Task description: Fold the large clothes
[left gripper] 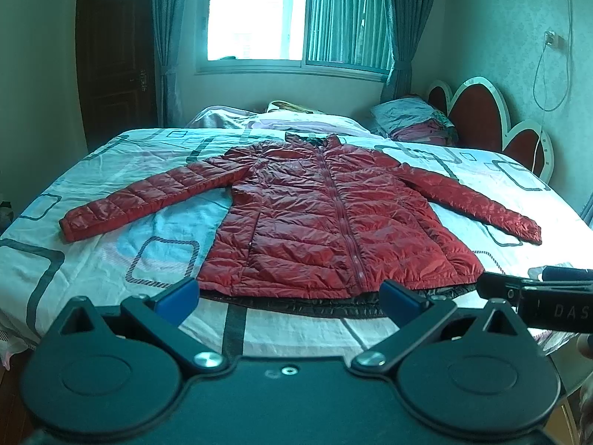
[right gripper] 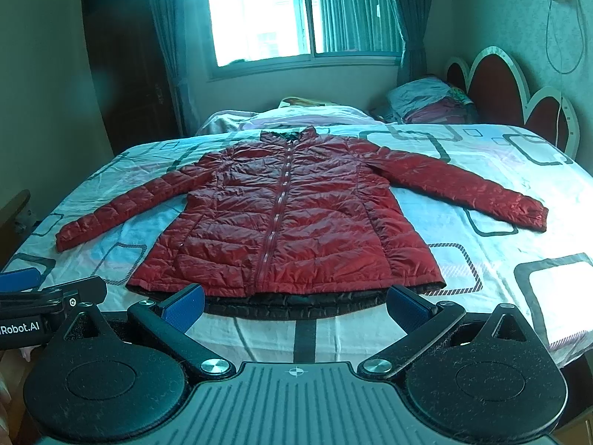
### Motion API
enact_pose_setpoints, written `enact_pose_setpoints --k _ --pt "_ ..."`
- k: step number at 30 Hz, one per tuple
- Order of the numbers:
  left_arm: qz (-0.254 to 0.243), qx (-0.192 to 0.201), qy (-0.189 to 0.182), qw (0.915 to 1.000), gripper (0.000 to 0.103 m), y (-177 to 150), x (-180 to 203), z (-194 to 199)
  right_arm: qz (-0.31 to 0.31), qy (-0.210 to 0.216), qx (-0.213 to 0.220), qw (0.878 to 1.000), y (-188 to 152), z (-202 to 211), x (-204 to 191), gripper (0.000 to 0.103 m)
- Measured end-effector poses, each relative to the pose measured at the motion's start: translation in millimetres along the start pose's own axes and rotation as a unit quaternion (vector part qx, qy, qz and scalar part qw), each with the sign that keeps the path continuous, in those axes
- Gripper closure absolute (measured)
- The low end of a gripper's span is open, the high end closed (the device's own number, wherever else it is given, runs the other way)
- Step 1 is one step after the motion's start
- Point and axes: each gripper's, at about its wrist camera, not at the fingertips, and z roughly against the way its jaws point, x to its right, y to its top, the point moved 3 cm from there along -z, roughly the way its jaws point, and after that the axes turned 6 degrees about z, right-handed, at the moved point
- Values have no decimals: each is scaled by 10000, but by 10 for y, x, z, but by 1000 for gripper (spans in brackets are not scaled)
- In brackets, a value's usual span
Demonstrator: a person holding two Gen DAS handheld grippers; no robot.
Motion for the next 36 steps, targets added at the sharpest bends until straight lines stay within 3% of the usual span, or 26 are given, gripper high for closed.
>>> enact_pose_setpoints --k 23,30,34,36 --pt "-47 105 -105 9999 0 82 -68 -96 -46 -118 108 9999 85 -72 -5 0" --pt "-113 546 -454 9974 0 244 66 -318 -311 -839 519 9946 256 -182 433 0" --pt "-281 562 -484 9968 0 336 295 -660 -455 -1433 691 9862 370 -358 840 0" --pt "-292 480 -582 9967 0 369 392 -857 -551 -1513 637 9849 421 -529 1089 0"
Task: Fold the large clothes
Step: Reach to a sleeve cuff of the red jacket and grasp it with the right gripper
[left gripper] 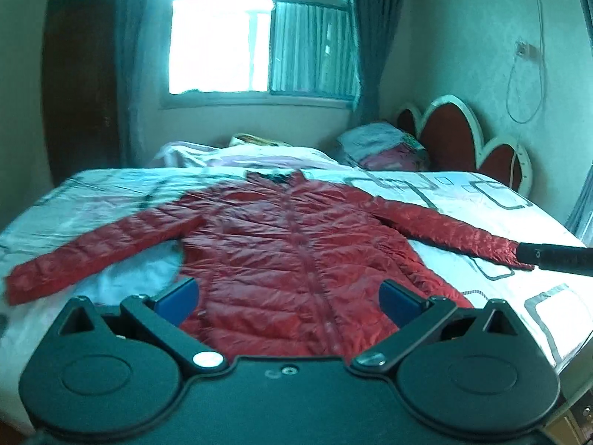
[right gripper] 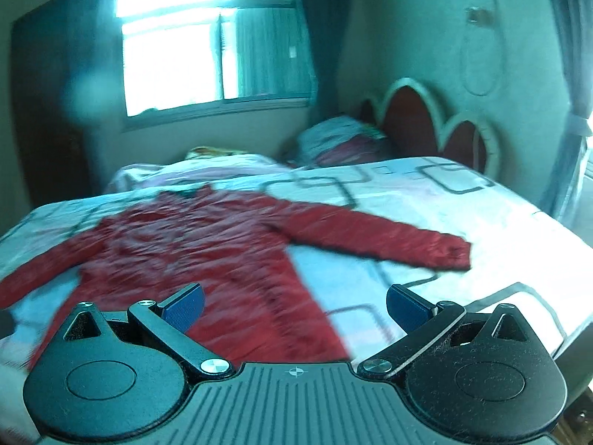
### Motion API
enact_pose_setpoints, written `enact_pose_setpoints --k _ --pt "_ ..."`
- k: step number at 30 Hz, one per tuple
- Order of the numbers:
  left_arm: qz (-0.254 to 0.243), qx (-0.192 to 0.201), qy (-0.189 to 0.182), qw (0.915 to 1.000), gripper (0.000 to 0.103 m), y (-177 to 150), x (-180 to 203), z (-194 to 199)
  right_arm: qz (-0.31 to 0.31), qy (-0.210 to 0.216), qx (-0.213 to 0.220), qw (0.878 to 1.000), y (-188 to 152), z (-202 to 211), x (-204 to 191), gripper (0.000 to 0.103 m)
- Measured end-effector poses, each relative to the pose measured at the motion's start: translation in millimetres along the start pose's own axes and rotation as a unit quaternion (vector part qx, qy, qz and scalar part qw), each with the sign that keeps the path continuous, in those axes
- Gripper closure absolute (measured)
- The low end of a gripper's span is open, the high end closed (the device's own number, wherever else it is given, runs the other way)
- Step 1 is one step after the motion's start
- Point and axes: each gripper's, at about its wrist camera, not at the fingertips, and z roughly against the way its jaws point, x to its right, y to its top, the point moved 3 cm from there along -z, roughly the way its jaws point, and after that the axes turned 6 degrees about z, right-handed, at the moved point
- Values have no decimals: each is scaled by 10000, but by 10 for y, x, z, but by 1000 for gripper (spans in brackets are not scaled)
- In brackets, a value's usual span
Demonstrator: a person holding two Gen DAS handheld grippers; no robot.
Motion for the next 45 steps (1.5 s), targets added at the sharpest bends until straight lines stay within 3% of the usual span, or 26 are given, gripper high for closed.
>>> enact_pose_setpoints --k 2,9,16,21,23,28,30,32,38,39,41,45 --pt "7 -96 -147 9998 0 35 105 -254 -128 -55 -39 9999 30 -225 197 0" --pt "-228 208 -249 9992 0 282 569 -1053 -1112 -297 0 9934 132 -1199 1098 0" --pt "-59 -243 -88 9996 1 457 905 -1873 -2121 -197 -331 9765 87 -2186 2035 0" --pt "-117 -474 99 9988 1 538 988 -2236 -2694 -112 -542 9614 -109 -2544 2376 1" --pt "-141 -547 155 9983 1 557 1001 -2343 -2816 -40 -701 9570 -162 -2622 2398 54" --pt "-135 -663 312 9972 1 612 986 -2510 -3428 173 -794 9359 -284 -2719 2532 53" --pt "-132 -655 366 9971 0 648 975 -2539 -3712 162 -812 9248 -342 -2747 2619 38" --pt "-105 -630 398 9972 0 686 943 -2549 -3858 174 -746 9194 -363 -2726 2671 37" --pt "-21 -786 649 9948 0 747 742 -2658 -3879 -163 -534 9200 -319 -2687 2810 38" --pt "-38 -878 680 9938 0 752 707 -2693 -3775 -274 -554 9240 -282 -2694 2827 42" --pt "-99 -1039 627 9926 0 760 610 -2753 -3507 -382 -589 9339 -184 -2724 2851 72" --pt "-68 -1013 603 9930 0 818 394 -2771 -2817 -449 -252 9581 158 -2666 2760 82"
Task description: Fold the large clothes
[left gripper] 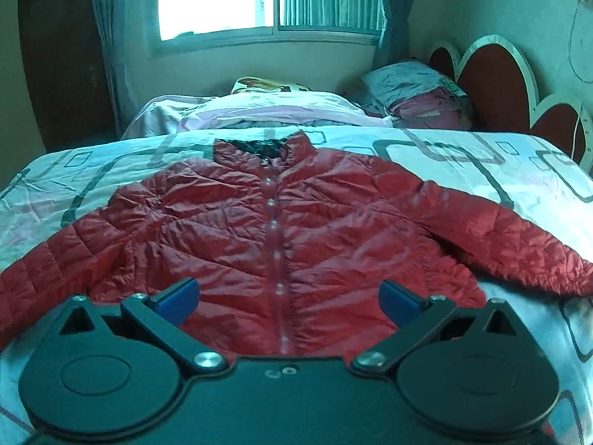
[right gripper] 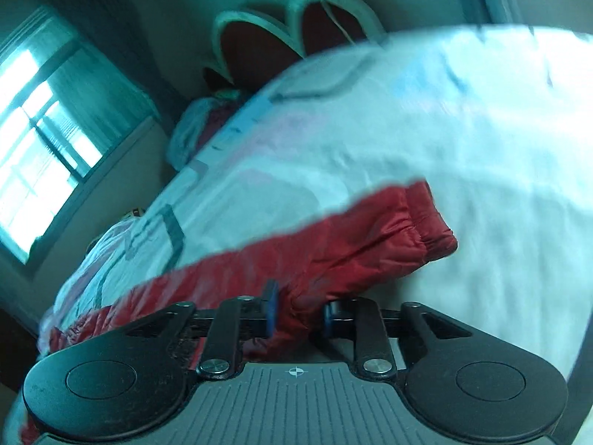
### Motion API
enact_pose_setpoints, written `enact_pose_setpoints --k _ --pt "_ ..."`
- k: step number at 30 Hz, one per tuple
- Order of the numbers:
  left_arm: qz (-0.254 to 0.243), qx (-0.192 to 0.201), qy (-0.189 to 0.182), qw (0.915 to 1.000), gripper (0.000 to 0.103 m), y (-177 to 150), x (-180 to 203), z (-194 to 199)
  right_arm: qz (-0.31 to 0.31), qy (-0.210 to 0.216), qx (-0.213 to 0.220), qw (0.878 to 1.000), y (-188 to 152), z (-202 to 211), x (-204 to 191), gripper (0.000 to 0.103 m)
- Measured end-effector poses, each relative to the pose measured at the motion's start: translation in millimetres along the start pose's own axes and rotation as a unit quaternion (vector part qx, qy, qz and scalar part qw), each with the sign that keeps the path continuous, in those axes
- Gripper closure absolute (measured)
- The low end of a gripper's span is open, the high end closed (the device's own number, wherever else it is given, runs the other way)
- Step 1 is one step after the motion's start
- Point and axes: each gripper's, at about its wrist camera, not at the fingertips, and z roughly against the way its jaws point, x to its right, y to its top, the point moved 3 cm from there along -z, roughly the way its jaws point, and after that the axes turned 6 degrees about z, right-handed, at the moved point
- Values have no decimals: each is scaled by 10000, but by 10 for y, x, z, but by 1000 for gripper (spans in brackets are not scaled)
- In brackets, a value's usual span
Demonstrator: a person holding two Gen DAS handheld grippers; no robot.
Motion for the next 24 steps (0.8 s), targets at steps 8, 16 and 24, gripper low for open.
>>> enact_pose_setpoints --k 8,16,24 --pt "540 -211 -128 9982 2 75 -679 -102 1963 942 563 9744 18 332 -1423 83" --pt "833 -61 -280 9961 16 198 -1185 -103 3237 2291 -10 9180 -812 289 -3053 83" --pt "1161 -181 -554 9915 16 161 -1675 -208 4532 3061 -882 8325 -2197 208 -4169 83"
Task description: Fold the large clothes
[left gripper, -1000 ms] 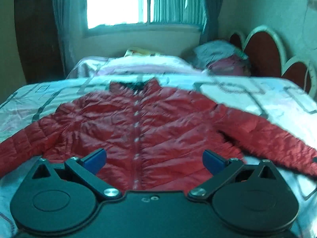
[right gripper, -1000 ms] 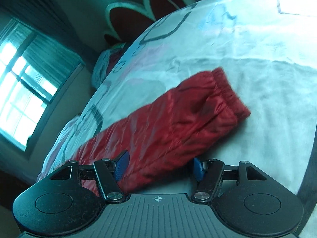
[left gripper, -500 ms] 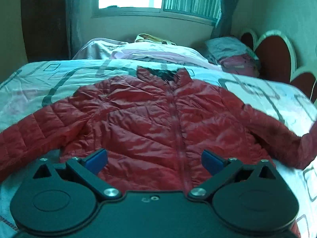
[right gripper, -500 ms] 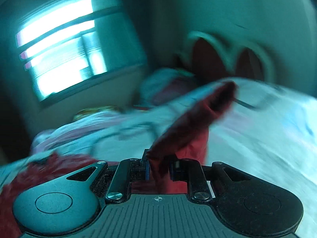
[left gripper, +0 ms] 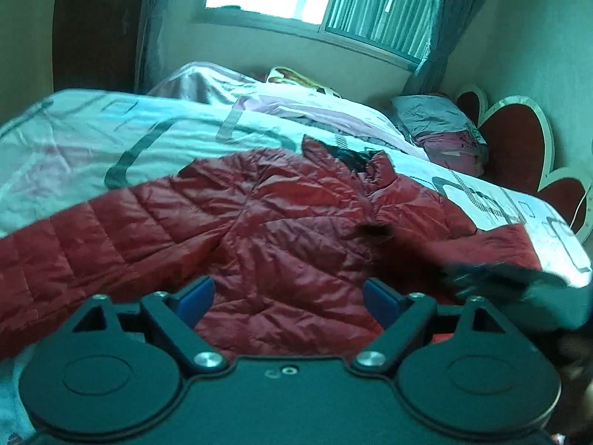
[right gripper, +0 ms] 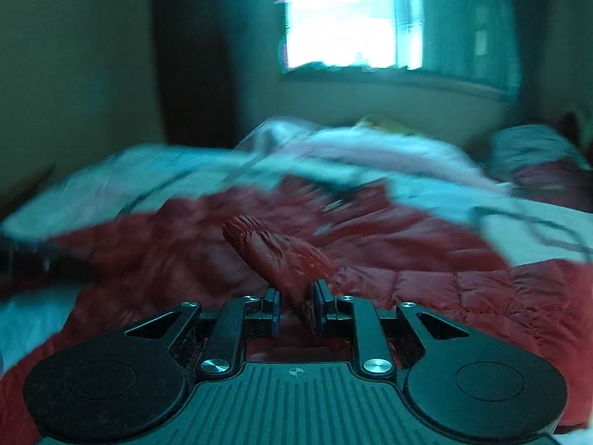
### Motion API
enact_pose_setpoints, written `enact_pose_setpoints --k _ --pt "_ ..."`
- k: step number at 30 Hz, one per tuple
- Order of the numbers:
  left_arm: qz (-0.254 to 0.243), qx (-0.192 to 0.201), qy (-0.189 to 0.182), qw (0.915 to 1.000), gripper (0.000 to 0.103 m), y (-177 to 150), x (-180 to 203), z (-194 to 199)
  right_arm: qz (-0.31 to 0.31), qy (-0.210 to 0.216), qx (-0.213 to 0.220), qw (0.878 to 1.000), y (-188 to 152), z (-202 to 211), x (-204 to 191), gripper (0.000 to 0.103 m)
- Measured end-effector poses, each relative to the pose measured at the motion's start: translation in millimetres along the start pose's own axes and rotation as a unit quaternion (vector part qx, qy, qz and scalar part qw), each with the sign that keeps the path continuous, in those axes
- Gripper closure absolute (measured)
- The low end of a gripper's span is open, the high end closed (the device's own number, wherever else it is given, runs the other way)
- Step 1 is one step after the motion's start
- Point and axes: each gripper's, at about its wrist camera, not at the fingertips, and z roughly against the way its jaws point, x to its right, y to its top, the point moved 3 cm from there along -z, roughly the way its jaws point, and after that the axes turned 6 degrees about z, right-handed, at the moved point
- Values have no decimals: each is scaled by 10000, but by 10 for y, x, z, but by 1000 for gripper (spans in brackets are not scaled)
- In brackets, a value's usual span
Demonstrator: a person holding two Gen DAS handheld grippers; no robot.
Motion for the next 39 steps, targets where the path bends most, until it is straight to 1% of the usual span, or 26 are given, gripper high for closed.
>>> enact_pose_setpoints --k 2,4,5,6,7,8,9,10,11,13,14,15,16,17,19,20,21,23,24,25,28,31,33,35,39 --pt "61 -84 -52 9999 16 -8 -119 -21 158 96 -175 9997 -94 -267 -187 83" --pt "131 -167 -124 9997 16 -17 -200 -59 280 100 -321 9990 -186 -445 -343 83" --pt "187 -231 -187 9994 16 -27 -229 -92 351 33 -415 9985 -201 -613 -373 78" --pt "222 -294 -259 9990 16 -35 -245 -121 493 -119 -512 9974 -243 -687 -444 64" --pt "248 -355 -351 9984 16 -40 -248 -164 636 -265 -503 9964 -262 -696 -478 25" --pt "251 -386 -413 9981 16 -46 -250 -185 762 -366 -318 9959 -269 -623 -527 10" --pt "253 -430 -516 9974 16 -44 -236 -234 831 -316 -208 9958 -247 -532 -552 10" --pt "274 -494 -659 9962 16 -34 -218 -309 864 -334 -170 9956 -220 -529 -523 10" --pt "296 -556 -774 9950 16 -29 -194 -377 858 -385 -111 9955 -229 -404 -485 10" --pt "318 -722 -1020 9917 18 -25 -114 -570 672 -355 -72 9971 -284 -199 -344 10" --pt "287 -792 -1058 9908 20 -24 -77 -662 540 -433 -84 9976 -345 -75 -254 11" --pt "283 -863 -1077 9900 25 -26 -36 -746 395 -532 -182 9976 -417 16 -129 13" --pt "304 -964 -1104 9887 29 -19 10 -859 188 -595 -342 9975 -499 94 17 26" --pt "316 -1018 -1125 9879 31 -19 42 -924 -23 -659 -459 9968 -570 189 137 36" --pt "185 -1125 -1101 9874 42 -13 142 -1068 -507 -845 -589 9934 -733 342 454 41" --pt "79 -1129 -1072 9878 44 -8 194 -1112 -735 -956 -632 9907 -811 400 612 41" --pt "20 -1130 -1038 9882 49 -1 220 -1138 -955 -1073 -660 9874 -882 428 777 41" --pt "-29 -1143 -997 9884 71 22 256 -1196 -1231 -1302 -660 9816 -971 463 1032 41" --pt "29 -1152 -982 9885 86 41 249 -1217 -1364 -1406 -627 9786 -990 447 1159 41" --pt "117 -1109 -1020 9885 88 77 235 -1214 -1488 -1447 -575 9765 -990 421 1271 41" --pt "112 -732 -1068 9915 90 239 221 -1093 -1614 -1571 -453 9733 -927 330 1473 41" --pt "131 -583 -1024 9929 90 362 140 -1025 -1700 -1421 -393 9743 -868 290 1584 41" --pt "198 -457 -914 9946 90 393 47 -997 -1557 -1356 -375 9777 -849 301 1601 41" --pt "395 -310 -769 9958 90 395 -117 -933 -1481 -1403 -404 9781 -880 370 1603 41" --pt "538 -96 -484 9973 91 370 -339 -834 -1503 -1489 -394 9766 -976 479 1656 41"
